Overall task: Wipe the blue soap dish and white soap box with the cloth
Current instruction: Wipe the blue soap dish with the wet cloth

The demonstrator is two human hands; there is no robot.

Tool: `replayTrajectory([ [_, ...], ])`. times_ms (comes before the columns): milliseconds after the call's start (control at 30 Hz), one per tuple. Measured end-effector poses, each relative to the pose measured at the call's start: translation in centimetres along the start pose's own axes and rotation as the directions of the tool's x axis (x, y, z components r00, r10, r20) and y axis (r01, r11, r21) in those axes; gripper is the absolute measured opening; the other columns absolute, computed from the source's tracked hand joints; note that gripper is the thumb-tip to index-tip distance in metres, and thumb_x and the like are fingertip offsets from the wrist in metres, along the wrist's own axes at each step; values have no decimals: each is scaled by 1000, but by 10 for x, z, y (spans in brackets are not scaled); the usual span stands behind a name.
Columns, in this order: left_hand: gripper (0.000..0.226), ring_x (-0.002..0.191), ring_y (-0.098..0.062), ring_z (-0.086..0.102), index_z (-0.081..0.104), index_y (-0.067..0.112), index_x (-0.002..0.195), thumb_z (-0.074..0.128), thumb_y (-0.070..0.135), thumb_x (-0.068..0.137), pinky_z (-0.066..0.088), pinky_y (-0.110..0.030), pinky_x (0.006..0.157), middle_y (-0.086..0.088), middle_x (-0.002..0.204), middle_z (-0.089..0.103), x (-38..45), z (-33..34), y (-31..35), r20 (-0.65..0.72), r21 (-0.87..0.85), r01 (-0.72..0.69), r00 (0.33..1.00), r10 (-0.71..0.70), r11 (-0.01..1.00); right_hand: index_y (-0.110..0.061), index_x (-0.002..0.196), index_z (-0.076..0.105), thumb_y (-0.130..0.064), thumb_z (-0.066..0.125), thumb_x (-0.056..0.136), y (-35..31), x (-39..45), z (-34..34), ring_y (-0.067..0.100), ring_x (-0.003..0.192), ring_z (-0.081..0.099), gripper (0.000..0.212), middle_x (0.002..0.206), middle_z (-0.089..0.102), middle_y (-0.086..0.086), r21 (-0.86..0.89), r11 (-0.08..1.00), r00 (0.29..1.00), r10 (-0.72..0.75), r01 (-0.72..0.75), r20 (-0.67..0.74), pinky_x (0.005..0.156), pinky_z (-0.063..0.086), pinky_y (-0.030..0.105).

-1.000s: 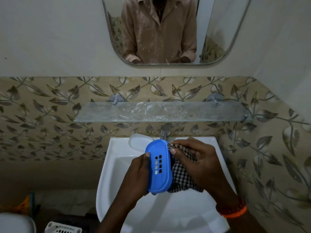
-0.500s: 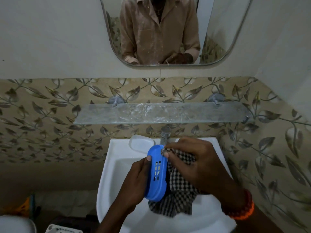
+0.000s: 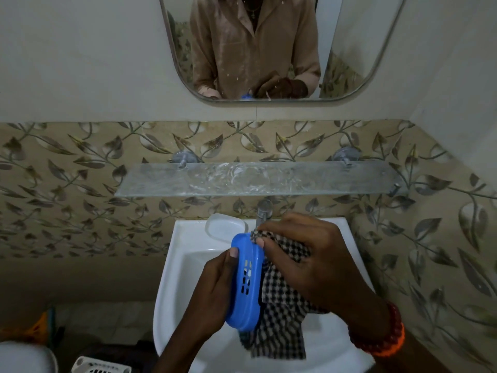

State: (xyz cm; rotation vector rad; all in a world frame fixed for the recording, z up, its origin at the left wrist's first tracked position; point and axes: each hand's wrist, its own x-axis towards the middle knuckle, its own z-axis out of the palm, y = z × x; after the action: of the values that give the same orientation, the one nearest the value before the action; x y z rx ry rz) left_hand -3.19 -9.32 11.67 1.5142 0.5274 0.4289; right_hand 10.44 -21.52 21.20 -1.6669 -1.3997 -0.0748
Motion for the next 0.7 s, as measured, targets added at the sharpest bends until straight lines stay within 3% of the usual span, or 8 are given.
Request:
replayTrajectory([
  [100,46,52,-8,52,62,20,80,40,52,103,42,-21,52,7,60,56,-2,1,8,30,46,-33,999,32,998,-11,103,77,-9,75,87,2,1,-4,9,82,69,16,89,74,-2,28,998,998,53,-53,-14,75,55,30],
  [200,52,55,-12,50,59,6,83,40,50,103,40,-27,55,1,61,52,3,-7,15,15,16,-78,997,77,997,-18,101,77,-18,73,88,-8,-14,-4,6,81,68,14,88,70,-15,119,991,994,58,-69,90,74,52,19],
  [267,55,58,-14,50,56,3,82,39,49,105,41,-30,58,-6,63,51,5,-11,18,45,6,-103,994,103,995,-22,100,76,-18,73,88,-15,-22,-2,8,78,68,13,85,70,-15,162,985,990,33,-55,136,71,53,21],
  [367,45,60,-8,56,64,16,85,38,44,107,44,-22,58,4,66,60,4,-11,18,87,14,-113,990,112,993,-21,101,77,-18,74,88,-13,-17,-5,9,80,70,14,86,70,-15,173,980,994,88,-97,58,73,53,20],
  [500,46,68,-22,66,70,21,106,38,54,104,52,-36,60,-3,78,70,3,-13,12,113,56,-125,987,118,991,-24,99,77,-23,72,89,-5,-13,-6,7,87,73,11,91,75,-14,198,959,978,207,-205,11,77,57,20],
  [600,49,74,-34,66,66,19,116,35,56,106,52,-50,64,-8,85,71,3,-12,14,163,173,-175,975,147,969,-23,91,75,-24,74,87,-1,-17,-10,11,82,75,4,90,78,-4,390,797,883,453,-462,120,70,60,23],
  [700,46,64,-17,63,64,26,121,33,56,107,49,-33,56,-2,77,68,9,-15,16,129,255,-248,967,222,934,-13,92,75,-36,79,81,-7,-28,-10,28,79,75,25,88,78,12,641,414,727,591,-646,350,68,59,33],
])
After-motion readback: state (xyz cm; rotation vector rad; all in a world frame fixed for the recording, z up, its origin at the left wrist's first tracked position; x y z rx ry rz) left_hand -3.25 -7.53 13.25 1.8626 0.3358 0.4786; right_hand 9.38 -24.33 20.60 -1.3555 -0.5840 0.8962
